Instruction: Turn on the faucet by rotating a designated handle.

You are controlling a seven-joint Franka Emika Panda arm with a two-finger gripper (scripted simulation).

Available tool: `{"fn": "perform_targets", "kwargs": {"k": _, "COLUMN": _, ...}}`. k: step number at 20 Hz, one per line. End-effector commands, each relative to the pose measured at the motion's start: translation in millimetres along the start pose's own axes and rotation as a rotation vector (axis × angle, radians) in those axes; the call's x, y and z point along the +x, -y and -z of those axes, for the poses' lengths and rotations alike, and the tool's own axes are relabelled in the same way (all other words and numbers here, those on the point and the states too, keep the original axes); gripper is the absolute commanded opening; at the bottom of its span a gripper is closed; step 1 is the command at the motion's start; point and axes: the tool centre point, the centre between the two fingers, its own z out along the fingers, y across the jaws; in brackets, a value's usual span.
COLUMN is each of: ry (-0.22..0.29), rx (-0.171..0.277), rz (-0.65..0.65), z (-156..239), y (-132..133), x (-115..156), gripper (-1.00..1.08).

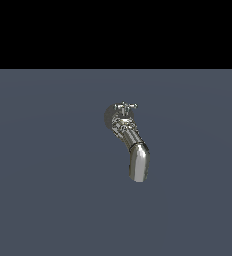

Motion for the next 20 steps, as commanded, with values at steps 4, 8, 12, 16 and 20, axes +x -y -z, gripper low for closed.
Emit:
{"fn": "perform_targets", "kwargs": {"k": 4, "ry": 0.118, "rx": -0.014, "rz": 0.004, "z": -67, "y": -1, "x": 13, "gripper": -0.22}}
{"fn": "perform_targets", "kwargs": {"k": 8, "ry": 0.142, "rx": 0.007, "rz": 0.06, "z": -117, "y": -7, "x": 49, "gripper": -0.37}}
{"fn": "perform_targets", "kwargs": {"k": 12, "ry": 0.199, "rx": -0.078, "rz": 0.254, "z": -180, "y": 1, "x": 71, "gripper": 0.01}}
{"fn": "perform_targets", "kwargs": {"k": 16, "ry": 0.236, "rx": -0.116, "rz": 0.366, "z": -229, "y": 0, "x": 82, "gripper": 0.29}}
{"fn": "perform_targets", "kwargs": {"k": 20, "ry": 0.159, "rx": -0.15, "rz": 0.497, "z": -234, "y": 9, "x": 135, "gripper": 0.48}}
